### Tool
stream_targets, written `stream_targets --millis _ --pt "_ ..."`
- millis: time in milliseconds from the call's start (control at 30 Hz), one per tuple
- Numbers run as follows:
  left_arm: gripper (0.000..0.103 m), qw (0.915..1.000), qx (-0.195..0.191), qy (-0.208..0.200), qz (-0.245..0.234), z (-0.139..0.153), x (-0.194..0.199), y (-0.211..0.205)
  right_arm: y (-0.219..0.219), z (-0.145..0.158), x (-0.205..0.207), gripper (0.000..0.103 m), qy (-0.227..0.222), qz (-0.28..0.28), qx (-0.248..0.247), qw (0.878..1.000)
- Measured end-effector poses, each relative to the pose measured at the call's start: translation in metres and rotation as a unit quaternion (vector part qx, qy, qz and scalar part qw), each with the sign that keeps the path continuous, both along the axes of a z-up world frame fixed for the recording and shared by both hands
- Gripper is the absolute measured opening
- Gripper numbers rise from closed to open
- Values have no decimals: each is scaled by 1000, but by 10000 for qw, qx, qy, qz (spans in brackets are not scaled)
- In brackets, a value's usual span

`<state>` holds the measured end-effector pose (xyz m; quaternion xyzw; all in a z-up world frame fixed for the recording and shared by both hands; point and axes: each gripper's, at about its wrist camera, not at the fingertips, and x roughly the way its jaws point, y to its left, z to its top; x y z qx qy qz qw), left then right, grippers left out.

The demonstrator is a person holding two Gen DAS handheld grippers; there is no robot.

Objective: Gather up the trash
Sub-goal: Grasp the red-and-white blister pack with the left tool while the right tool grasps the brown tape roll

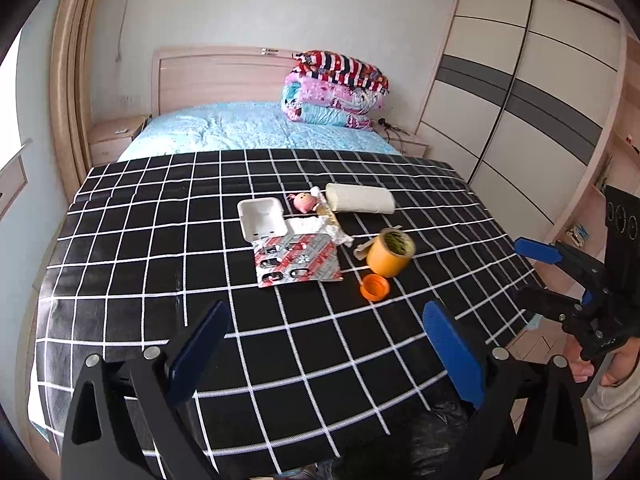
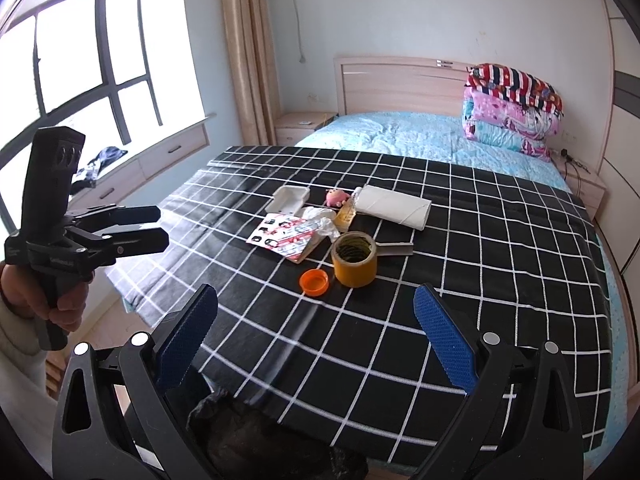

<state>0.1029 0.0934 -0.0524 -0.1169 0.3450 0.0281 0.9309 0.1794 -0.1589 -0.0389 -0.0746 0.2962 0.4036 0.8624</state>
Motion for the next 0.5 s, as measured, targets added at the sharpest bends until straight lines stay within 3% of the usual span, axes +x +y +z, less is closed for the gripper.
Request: stream_targets --millis 200,500 --pt "80 9997 -126 221 49 -15 26 21 11 -10 23 100 125 -57 -11 9999" --pt "80 9982 -389 466 -16 -39 66 43 29 -32 56 99 380 -155 -57 9991"
